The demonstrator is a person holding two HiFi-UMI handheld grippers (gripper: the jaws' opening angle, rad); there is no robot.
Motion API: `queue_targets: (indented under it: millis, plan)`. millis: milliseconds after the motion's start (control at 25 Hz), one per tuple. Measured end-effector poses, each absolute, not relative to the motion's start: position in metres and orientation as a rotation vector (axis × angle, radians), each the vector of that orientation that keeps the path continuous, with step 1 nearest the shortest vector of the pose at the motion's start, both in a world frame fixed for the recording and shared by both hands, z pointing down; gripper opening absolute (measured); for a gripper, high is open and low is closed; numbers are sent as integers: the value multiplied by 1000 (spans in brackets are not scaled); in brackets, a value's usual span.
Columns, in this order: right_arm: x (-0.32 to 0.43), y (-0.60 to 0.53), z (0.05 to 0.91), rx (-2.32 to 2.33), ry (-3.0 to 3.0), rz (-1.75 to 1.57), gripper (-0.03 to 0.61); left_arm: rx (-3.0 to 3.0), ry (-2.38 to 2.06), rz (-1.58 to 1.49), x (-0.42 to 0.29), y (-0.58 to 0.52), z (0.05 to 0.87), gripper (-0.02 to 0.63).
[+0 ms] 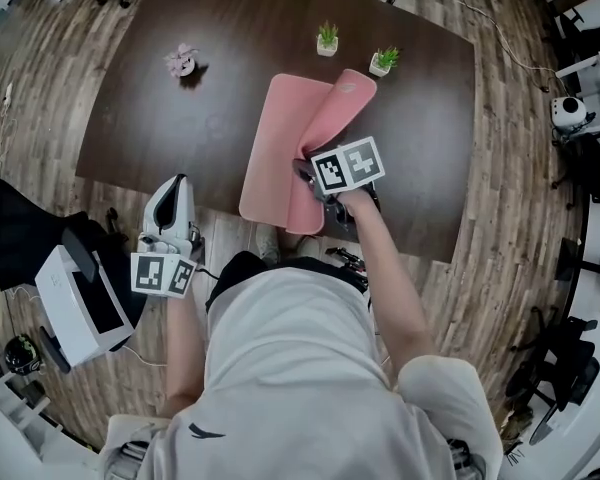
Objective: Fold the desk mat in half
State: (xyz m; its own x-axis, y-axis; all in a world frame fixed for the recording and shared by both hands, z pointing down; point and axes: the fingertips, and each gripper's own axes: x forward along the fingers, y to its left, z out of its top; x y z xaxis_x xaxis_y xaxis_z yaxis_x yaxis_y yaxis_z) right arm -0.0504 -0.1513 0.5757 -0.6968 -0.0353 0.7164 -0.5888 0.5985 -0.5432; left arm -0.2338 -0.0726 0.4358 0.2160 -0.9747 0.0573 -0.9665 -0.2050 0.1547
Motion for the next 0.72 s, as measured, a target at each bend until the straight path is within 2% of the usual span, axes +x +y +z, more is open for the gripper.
queue_targets:
  millis: [400, 720]
  plan:
    - [-91, -147, 653, 551, -1941, 973, 61, 2284, -1905, -71, -247, -65, 439, 0]
    - [-92, -167, 656, 721, -1963, 987, 60, 2261, -1921, -78, -252, -57, 442, 0]
